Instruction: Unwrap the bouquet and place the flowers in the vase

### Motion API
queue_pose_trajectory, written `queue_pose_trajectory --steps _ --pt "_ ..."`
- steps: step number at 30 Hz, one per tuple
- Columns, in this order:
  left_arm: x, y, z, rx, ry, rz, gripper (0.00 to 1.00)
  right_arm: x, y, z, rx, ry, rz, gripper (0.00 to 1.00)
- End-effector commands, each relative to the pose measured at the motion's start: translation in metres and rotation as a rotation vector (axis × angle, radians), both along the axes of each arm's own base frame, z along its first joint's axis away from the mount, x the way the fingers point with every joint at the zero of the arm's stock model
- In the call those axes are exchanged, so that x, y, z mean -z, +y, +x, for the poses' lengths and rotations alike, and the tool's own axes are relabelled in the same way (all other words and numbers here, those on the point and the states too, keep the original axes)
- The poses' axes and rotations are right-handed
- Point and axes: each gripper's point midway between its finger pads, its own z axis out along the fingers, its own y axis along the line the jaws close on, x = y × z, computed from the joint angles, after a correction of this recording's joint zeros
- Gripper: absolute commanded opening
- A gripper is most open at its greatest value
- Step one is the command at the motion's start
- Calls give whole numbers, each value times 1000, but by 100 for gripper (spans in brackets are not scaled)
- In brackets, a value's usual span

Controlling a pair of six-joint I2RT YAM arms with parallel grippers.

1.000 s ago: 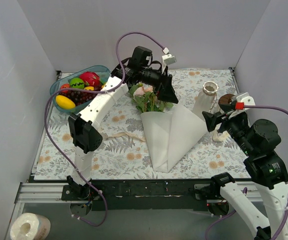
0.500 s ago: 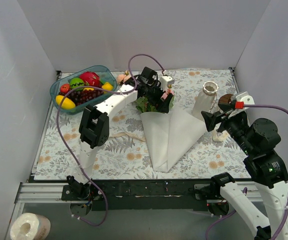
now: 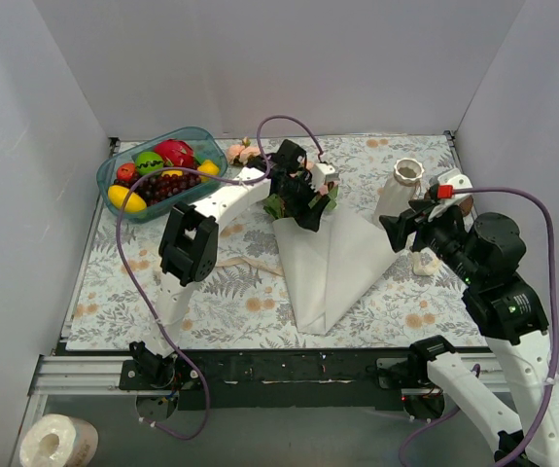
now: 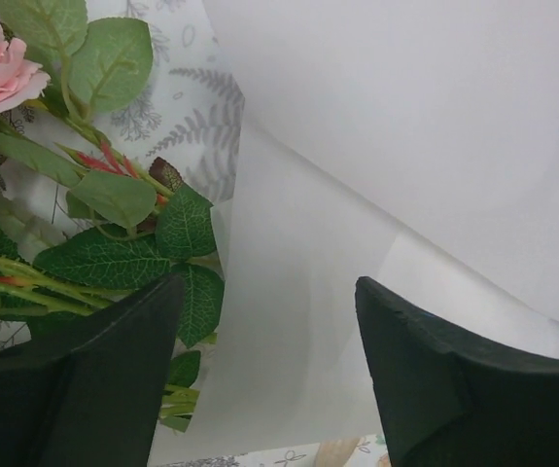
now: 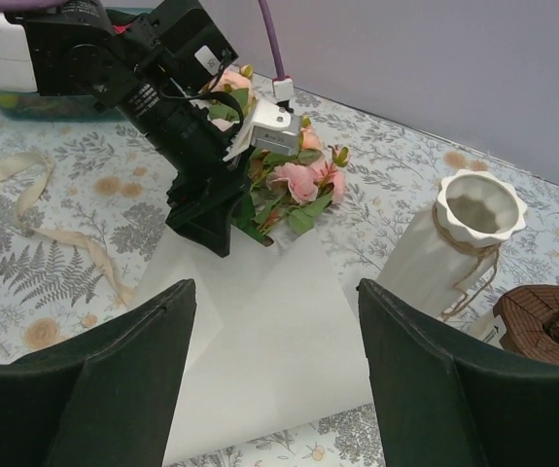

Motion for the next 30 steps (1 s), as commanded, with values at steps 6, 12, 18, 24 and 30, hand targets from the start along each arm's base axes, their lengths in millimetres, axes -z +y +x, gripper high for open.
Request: queue_pose_trajectory --steps 6,12,18,24,30 --pt "-40 8 9 24 10 -119 31 -40 6 -15 -50 -83 80 74" --pt "-45 15 -1 62 13 -116 8 -34 8 -16 -52 -64 107 74" --pt "-43 16 -4 96 23 -108 47 -30 11 -15 -71 -60 105 74" --pt "-44 11 -6 127 43 -123 68 -23 12 -14 -75 -47 100 73" --pt "-32 4 -4 148 68 -118 66 -22 10 -15 -64 -50 95 72"
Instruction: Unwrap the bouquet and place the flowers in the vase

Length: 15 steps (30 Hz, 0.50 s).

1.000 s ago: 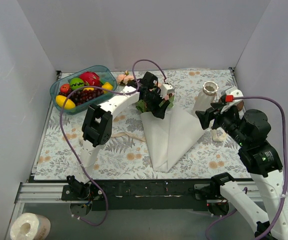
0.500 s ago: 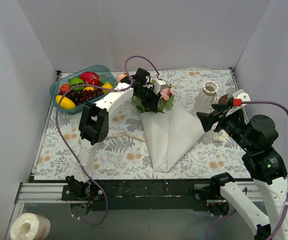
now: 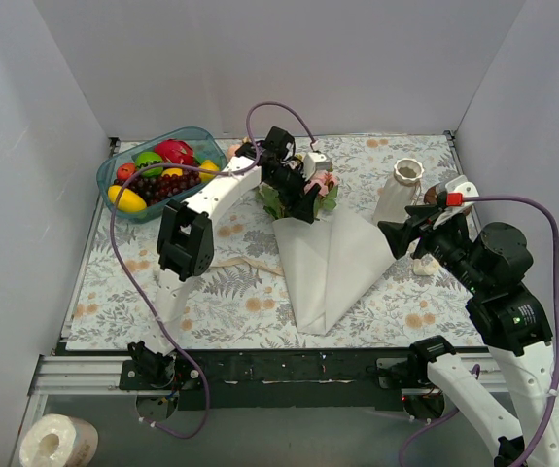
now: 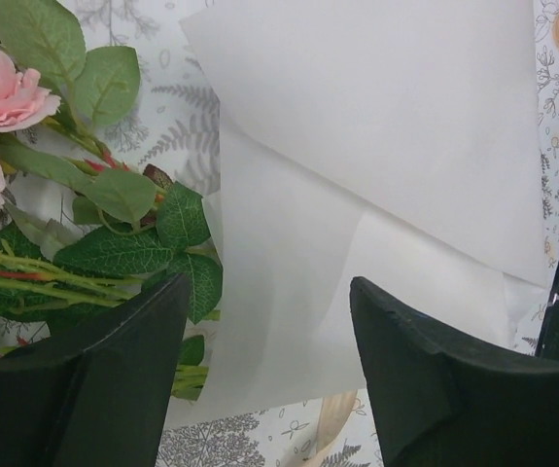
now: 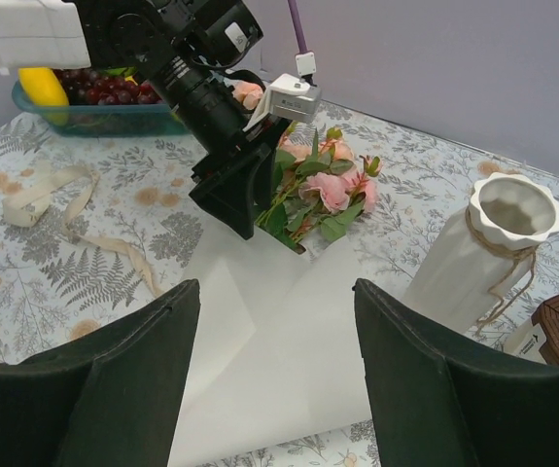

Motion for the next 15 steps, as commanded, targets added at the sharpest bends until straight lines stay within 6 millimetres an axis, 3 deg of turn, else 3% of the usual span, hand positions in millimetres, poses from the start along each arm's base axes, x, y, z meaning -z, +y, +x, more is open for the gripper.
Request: queue_pose_trajectory --steps 1,11,14,15 --pt "5 -9 -4 54 23 -7 64 -16 -1 -1 1 -57 24 72" --pt "25 -5 -10 71 33 43 57 -22 -2 -3 4 -68 29 71" --pt "24 -5 -16 93 37 44 32 -22 -2 -3 6 -69 31 71" --pt "18 -5 -17 96 31 38 14 -22 -2 -3 6 -70 31 71"
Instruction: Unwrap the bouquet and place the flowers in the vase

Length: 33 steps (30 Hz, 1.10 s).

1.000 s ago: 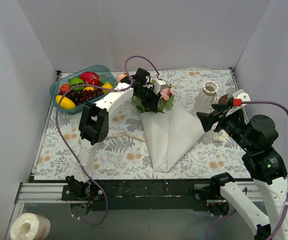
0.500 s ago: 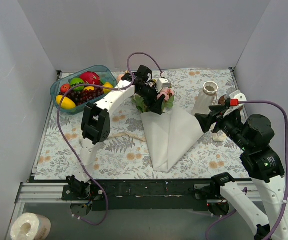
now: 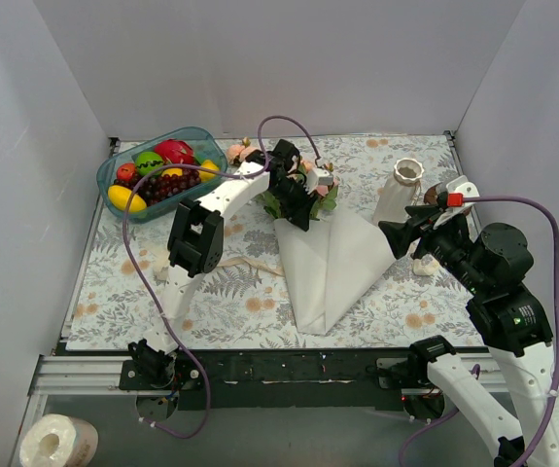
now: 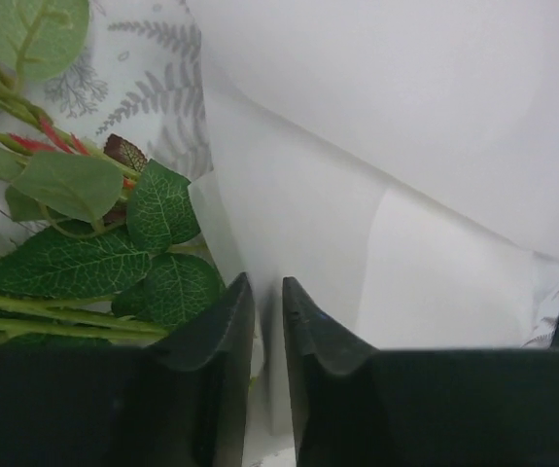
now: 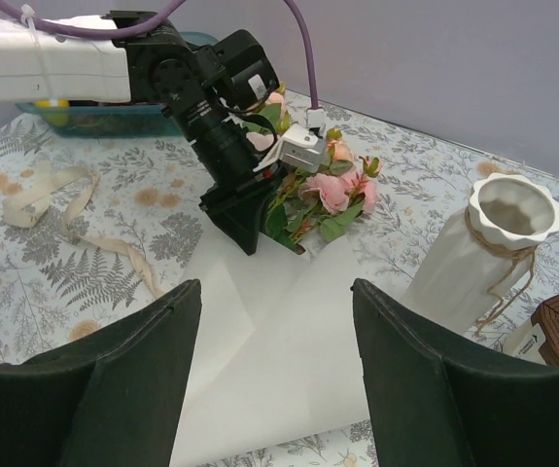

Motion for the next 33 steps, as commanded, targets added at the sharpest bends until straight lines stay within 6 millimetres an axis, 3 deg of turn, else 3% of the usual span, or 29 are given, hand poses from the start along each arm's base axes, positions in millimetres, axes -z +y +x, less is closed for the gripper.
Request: queue_pose_trajectory --steps 1,2,9,10,11,13,14,16,17,19,20,21,27,30,32,33 --pt "-31 -2 -10 50 -45 -39 5 -21 -2 -3 5 -65 29 70" --pt "-36 -3 -10 51 -54 -46 0 -21 -2 -3 5 -66 31 70" --pt "-81 3 -29 110 -106 -121 0 -18 1 -2 -5 -53 35 70" --pt "-79 6 -37 124 -98 -122 0 -15 1 -1 -4 -45 30 70" --pt "-99 9 -41 131 -131 -152 0 -13 1 0 -2 -40 27 70" --pt "-102 12 -51 142 -142 -174 0 -9 0 3 7 -33 21 70" --pt "-121 15 -57 150 -184 -202 0 -5 0 5 10 -23 15 70" --pt "-133 19 -63 164 -215 -242 0 -1 1 9 14 -13 3 70" --pt "-151 22 -70 178 -251 -274 1 1 1 10 15 -11 0 70" --pt "-167 29 -80 214 -276 -324 2 3 1 14 20 -12 -9 71" --pt "-164 34 -86 249 -293 -336 2 3 1 16 22 -11 -11 71" --pt "-177 42 -95 271 -330 -362 2 1 2 18 22 -18 -9 71" --pt "-163 92 -139 444 -433 -465 1 -16 5 26 19 -41 0 78" --pt "-160 109 -144 449 -489 -511 0 -21 5 30 15 -65 -23 80" --pt "-171 114 -147 421 -542 -521 0 -17 9 34 5 -52 -24 81" --pt "-168 117 -145 406 -557 -521 0 -14 11 35 -3 -42 -22 81"
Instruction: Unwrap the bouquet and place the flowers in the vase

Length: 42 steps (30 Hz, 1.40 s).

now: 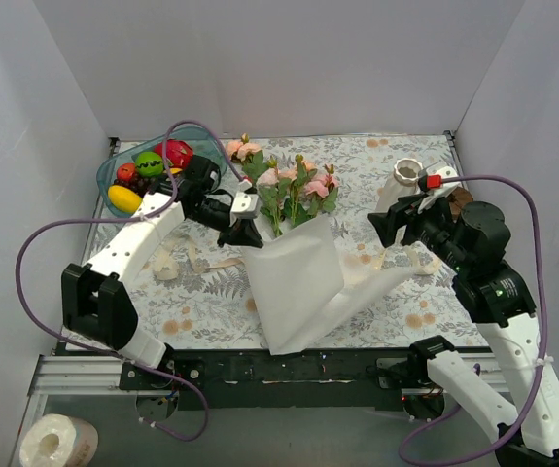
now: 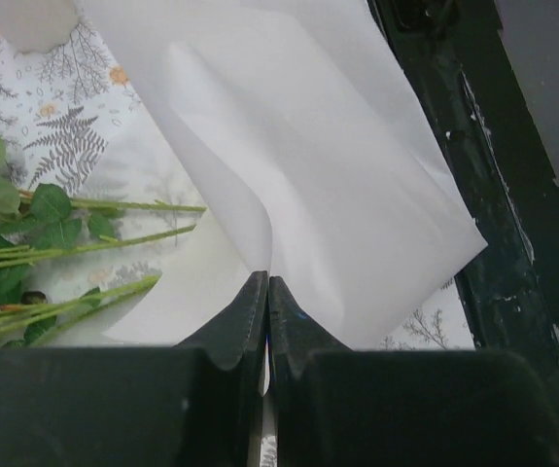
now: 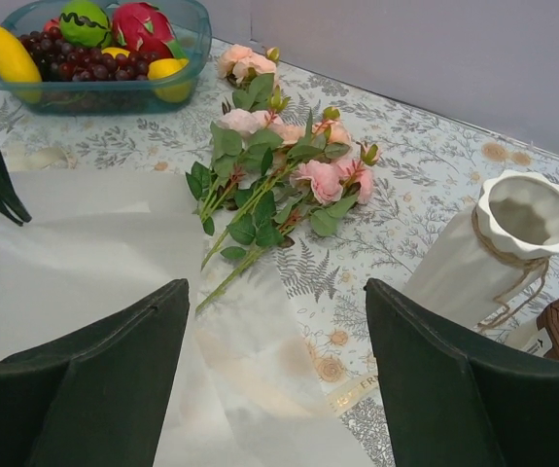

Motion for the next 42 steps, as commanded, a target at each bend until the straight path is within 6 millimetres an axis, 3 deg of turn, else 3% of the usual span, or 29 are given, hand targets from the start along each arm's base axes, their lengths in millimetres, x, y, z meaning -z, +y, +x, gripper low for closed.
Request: queue_pose_trajectory --steps 1,6,10,14,17,18,21,22,23,25,30,36,38,42 --pt "-27 8 -9 27 -162 -135 0 -26 7 8 -29 -84 25 81" --pt "-45 29 -9 -63 -221 -189 0 4 18 15 -68 -36 22 81" --pt "-44 48 -7 -167 -166 -201 0 36 26 26 -81 52 24 79" --pt "-19 69 -11 -274 -50 -172 4 55 43 33 -108 74 53 76" --pt "-4 83 -1 -362 -4 -145 4 71 70 34 -141 99 16 77" --pt "4 88 4 -408 32 -142 6 75 85 28 -182 108 7 78" --pt "19 101 13 -470 80 -134 19 88 104 22 -261 145 39 86" --pt "20 108 17 -496 94 -140 19 98 110 12 -325 166 48 88" --pt "24 112 19 -508 124 -147 19 91 117 8 -368 136 83 91" --pt "20 123 21 -522 155 -193 19 96 125 -1 -435 149 103 93" --pt "26 133 11 -516 249 -219 20 111 145 -6 -542 196 147 95" --pt "25 139 13 -534 245 -227 21 150 164 -9 -638 333 162 93" --pt "24 141 14 -544 230 -208 21 173 167 -8 -638 411 154 91" --pt "19 148 27 -598 201 -167 22 202 176 -16 -666 502 168 88"
